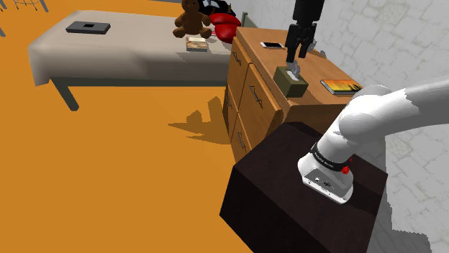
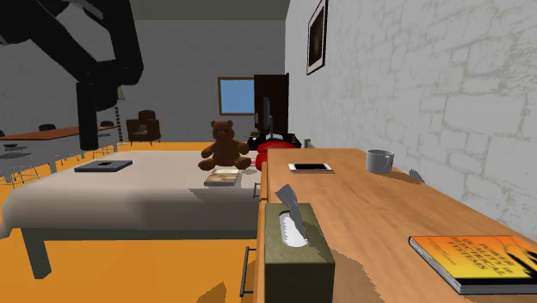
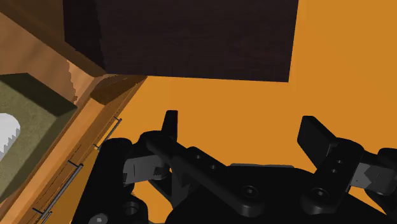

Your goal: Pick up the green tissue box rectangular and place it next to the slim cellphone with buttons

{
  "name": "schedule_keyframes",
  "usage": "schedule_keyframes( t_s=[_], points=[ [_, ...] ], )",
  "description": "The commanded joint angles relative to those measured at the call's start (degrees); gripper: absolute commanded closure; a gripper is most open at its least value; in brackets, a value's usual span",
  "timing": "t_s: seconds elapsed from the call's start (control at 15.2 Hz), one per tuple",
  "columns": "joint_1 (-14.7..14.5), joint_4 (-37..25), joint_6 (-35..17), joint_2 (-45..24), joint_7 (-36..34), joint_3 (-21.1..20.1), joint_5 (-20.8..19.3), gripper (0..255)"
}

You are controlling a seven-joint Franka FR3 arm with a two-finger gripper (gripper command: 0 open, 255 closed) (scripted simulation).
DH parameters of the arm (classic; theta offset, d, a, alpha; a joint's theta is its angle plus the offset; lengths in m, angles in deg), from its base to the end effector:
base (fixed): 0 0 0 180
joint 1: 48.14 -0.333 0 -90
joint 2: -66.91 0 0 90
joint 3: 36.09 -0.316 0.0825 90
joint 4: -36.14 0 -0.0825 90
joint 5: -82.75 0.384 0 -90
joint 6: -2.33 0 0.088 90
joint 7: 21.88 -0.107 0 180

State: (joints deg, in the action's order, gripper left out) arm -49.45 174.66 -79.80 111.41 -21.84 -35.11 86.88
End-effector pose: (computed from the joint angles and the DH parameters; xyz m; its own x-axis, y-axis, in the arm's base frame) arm 0.2902 0.0090 0.5491 0.9784 0.0235 -0.2056 0.0063 -0.9965 -0.0839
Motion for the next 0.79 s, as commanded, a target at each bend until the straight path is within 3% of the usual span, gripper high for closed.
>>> schedule_keyframes(
  t_s=[0.0, 0.73],
  points=[
    [0.0, 0.0, 0.0, 0.0, 0.0, 0.0, 0.0, 0],
    [3.5, 7.6, -16.4, -4.4, 15.0, 6.6, -18.0, 0]
  ],
)
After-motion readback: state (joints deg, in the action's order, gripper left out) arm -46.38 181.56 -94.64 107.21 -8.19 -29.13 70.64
